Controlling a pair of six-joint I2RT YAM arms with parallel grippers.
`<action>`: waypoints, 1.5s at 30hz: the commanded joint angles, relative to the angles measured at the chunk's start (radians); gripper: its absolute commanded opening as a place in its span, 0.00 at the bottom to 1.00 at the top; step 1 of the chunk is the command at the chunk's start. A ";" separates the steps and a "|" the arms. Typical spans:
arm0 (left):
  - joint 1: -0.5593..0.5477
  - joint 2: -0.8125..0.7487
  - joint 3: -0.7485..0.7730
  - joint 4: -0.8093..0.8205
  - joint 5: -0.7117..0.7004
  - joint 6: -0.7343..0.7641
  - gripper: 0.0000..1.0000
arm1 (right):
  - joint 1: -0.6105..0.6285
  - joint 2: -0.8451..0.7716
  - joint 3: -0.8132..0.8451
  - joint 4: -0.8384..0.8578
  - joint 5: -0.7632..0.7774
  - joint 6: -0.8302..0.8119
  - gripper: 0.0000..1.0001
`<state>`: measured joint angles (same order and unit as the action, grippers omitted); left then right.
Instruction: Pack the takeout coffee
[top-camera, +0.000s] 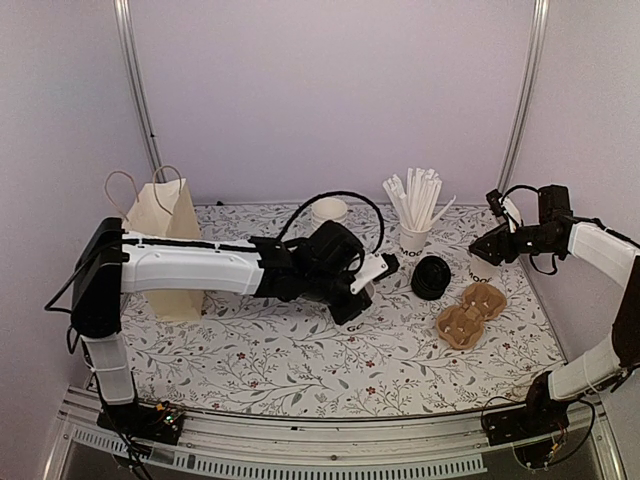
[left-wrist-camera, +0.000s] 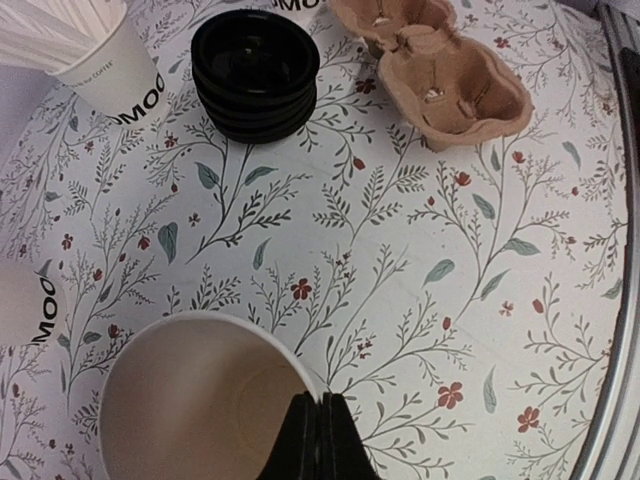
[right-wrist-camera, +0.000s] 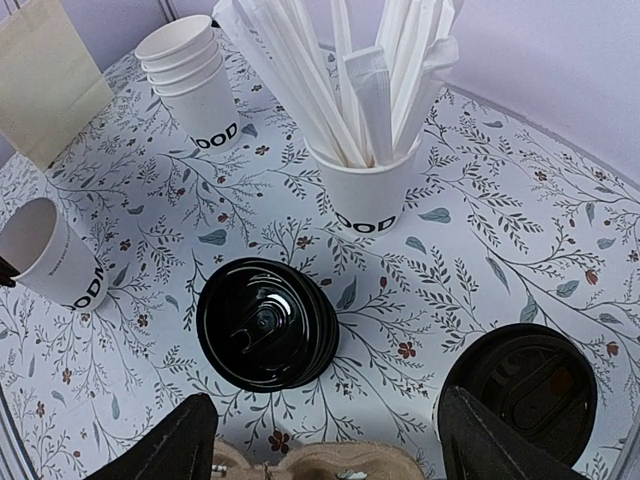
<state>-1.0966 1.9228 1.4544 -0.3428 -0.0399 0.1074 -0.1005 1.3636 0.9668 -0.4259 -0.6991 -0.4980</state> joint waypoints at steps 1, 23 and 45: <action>-0.011 -0.053 -0.036 0.110 0.026 -0.043 0.00 | -0.004 0.018 -0.010 -0.009 -0.022 -0.011 0.79; -0.012 -0.076 -0.042 0.133 0.146 -0.053 0.30 | 0.035 0.003 0.000 -0.053 -0.060 -0.053 0.74; -0.008 -0.118 -0.032 0.162 0.088 -0.038 0.35 | 0.239 0.157 0.074 -0.041 0.308 -0.064 0.52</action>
<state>-1.0973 1.8648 1.4322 -0.2218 0.1207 0.0750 0.0875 1.4822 1.0107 -0.4751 -0.5072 -0.5652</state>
